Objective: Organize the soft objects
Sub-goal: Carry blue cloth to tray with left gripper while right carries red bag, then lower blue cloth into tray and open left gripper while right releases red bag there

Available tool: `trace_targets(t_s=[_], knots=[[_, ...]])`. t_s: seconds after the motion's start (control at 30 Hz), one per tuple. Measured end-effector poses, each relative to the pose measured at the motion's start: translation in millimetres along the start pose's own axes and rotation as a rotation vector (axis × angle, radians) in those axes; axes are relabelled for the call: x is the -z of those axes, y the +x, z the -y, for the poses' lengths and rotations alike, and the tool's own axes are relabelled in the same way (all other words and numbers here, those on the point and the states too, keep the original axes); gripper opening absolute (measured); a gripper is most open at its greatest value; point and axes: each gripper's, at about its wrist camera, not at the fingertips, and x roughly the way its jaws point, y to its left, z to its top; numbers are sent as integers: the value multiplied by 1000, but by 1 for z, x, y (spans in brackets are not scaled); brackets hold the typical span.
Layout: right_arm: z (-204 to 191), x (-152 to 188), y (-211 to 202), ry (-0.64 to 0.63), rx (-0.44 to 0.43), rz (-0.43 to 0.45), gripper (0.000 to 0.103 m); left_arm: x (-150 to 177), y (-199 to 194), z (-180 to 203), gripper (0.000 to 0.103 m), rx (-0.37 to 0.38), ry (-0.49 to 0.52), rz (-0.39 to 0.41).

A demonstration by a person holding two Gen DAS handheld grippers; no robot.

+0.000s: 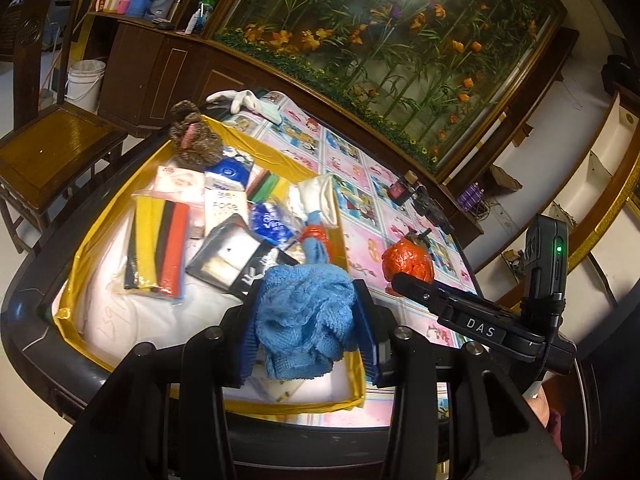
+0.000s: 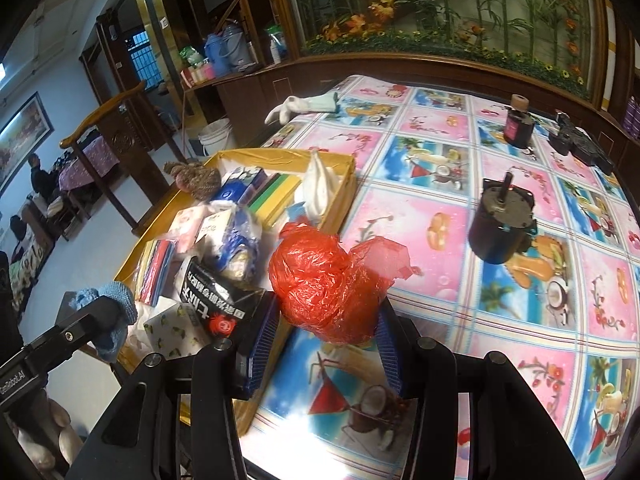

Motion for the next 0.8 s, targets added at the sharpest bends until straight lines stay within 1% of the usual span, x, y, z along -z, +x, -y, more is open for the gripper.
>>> trace_targets(t_s=[0.2, 0.3, 0.5, 0.6, 0.67, 0.77, 0.8], knots=[[-2, -5, 9, 5, -13, 1, 46, -2, -4, -18, 39, -36, -25, 4], [-2, -6, 13, 14, -21, 3, 47, -2, -5, -26, 40, -65, -26, 8], [-17, -7, 28, -10, -41, -20, 46, -5, 3, -38, 40, -99, -40, -15], [-25, -20, 37, -19, -43, -13, 46, -6, 8, -38, 40, -128, -16, -41], [-32, -32, 46, -29, -36, 0, 46, -3, 13, -34, 40, -165, 27, -64], [-43, -53, 67, -46, -28, -4, 46, 1, 21, -28, 45, -220, 80, -95], [-48, -59, 76, -54, -21, -7, 47, 1, 23, -27, 50, -243, 92, -98]])
